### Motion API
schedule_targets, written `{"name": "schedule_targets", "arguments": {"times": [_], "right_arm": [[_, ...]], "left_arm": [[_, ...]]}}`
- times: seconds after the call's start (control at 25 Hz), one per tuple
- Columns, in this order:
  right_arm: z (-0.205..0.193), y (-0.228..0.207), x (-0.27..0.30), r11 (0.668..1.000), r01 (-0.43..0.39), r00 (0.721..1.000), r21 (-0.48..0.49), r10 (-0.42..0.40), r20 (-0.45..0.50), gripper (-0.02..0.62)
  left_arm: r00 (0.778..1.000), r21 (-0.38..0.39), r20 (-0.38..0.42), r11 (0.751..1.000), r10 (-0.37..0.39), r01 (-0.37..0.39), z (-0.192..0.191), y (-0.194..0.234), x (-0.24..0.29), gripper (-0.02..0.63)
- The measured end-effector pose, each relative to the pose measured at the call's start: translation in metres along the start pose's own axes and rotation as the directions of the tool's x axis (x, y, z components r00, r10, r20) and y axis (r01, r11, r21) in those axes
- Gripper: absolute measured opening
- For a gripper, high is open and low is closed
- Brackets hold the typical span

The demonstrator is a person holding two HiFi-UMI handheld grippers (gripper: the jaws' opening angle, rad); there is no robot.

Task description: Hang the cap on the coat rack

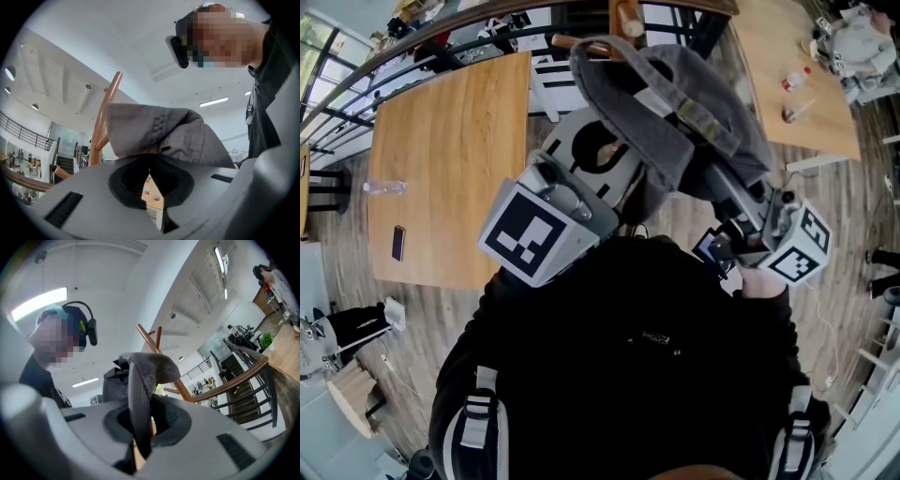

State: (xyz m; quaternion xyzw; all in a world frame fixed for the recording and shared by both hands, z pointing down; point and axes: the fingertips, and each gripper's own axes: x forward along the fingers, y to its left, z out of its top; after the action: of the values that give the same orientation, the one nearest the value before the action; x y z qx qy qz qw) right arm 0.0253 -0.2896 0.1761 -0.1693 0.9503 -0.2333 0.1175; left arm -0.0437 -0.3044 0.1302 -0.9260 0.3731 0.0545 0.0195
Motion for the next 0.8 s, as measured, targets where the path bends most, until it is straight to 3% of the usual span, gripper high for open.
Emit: {"name": "schedule_targets", "arguments": {"times": [0.56,0.8], "right_arm": [[0.009,-0.04,0.02,0.994,0.076,0.997,0.081,-0.078,0.028,0.03],[0.013,-0.046,0.022,0.993,0.117,0.993,0.001,-0.117,0.001,0.031]], "left_arm": [[0.999,-0.043,0.031,0.999,0.014,-0.013,-0.009,0.038,0.025,0.002],[0.997,-0.043,-0.022,0.996,0.073,-0.074,-0.022,0.043,0.027,0.002]]}}
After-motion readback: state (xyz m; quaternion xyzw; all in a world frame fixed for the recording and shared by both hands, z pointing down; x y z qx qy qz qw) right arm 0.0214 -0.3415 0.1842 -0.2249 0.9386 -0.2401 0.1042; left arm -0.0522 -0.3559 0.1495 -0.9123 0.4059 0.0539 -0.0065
